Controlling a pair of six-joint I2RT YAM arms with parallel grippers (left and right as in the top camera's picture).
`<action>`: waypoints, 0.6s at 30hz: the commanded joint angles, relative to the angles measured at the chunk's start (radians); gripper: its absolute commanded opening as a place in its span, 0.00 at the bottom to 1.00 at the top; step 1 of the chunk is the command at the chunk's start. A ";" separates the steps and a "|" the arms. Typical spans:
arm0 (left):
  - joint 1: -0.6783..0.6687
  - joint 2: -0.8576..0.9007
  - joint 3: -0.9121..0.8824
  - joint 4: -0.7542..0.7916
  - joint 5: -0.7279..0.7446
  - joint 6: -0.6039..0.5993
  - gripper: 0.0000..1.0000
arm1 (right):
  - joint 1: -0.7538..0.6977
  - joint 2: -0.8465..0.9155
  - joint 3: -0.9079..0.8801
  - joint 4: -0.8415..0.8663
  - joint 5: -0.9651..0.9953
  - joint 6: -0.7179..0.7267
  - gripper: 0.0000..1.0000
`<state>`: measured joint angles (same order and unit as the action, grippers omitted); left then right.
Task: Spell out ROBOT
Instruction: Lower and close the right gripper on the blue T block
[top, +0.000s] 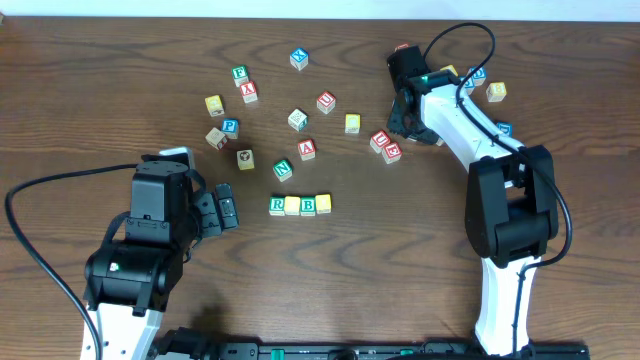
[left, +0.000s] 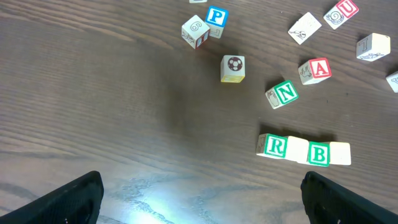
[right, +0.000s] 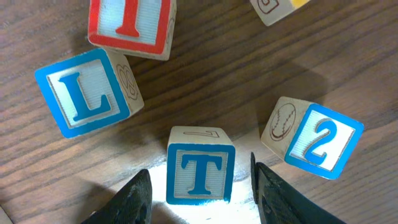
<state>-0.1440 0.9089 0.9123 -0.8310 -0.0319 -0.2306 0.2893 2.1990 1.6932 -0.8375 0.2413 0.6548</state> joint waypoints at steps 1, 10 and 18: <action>0.005 0.000 0.022 -0.002 -0.005 0.012 1.00 | -0.003 0.007 0.014 0.008 0.039 0.021 0.47; 0.005 0.000 0.022 -0.002 -0.005 0.012 1.00 | -0.003 0.013 0.014 0.031 0.068 0.025 0.47; 0.005 0.000 0.022 -0.002 -0.005 0.012 1.00 | -0.002 0.022 0.013 0.039 0.069 0.041 0.47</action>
<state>-0.1440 0.9089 0.9123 -0.8310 -0.0319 -0.2306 0.2893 2.2002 1.6932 -0.8005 0.2874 0.6708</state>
